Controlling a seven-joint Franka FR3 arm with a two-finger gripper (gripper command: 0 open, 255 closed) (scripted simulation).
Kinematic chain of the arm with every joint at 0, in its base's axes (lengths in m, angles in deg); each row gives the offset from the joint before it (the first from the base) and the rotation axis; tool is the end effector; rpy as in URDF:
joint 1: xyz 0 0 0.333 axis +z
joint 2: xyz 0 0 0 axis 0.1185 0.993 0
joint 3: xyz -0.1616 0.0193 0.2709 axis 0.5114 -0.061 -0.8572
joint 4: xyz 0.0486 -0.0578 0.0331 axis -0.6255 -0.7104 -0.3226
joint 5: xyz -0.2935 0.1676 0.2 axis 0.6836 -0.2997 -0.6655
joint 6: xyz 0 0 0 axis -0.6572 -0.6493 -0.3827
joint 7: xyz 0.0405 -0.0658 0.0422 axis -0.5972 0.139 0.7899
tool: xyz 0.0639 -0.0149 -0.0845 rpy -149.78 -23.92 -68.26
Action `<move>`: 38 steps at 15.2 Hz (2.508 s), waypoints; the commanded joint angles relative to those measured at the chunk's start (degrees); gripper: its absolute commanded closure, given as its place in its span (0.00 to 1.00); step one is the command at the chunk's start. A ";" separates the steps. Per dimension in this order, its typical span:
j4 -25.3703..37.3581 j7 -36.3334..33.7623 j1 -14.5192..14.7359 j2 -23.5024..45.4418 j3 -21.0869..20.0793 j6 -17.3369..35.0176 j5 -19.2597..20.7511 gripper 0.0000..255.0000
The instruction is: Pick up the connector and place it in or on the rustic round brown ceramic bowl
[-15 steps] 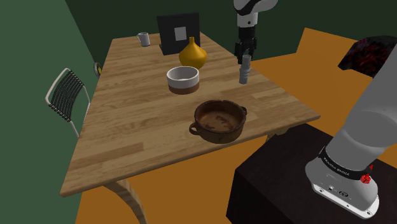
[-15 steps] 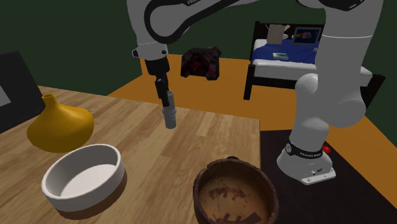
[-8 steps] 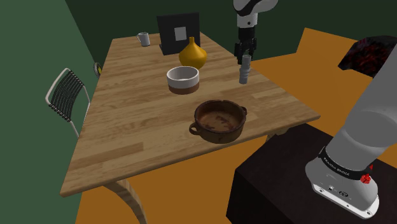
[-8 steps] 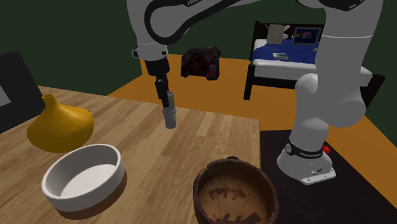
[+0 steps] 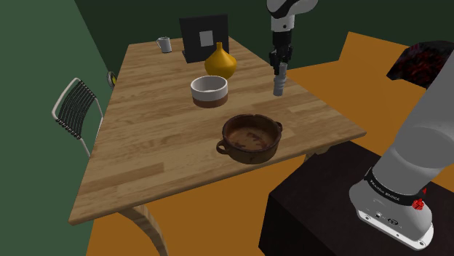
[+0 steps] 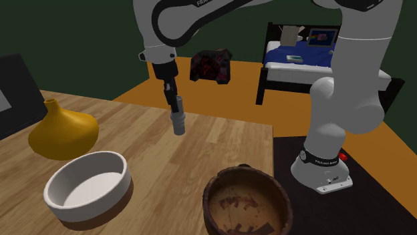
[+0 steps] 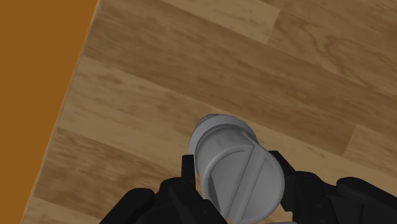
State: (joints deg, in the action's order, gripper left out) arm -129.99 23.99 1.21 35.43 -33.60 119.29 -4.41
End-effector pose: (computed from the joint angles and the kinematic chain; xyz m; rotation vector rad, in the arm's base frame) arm 0.5539 -0.1056 0.4421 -3.1249 -0.0952 0.2087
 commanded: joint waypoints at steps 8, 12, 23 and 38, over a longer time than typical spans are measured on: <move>3.47 0.01 0.01 -0.95 0.00 -4.43 0.08 1.00; 6.06 0.04 0.02 -1.36 0.00 -7.42 0.11 1.00; 14.45 0.18 0.02 -1.43 0.00 -15.88 0.10 1.00; 12.17 -8.03 4.17 -9.48 -4.11 -21.73 -0.63 1.00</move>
State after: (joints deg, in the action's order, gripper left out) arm -116.54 17.19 4.83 27.29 -37.11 97.61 -4.90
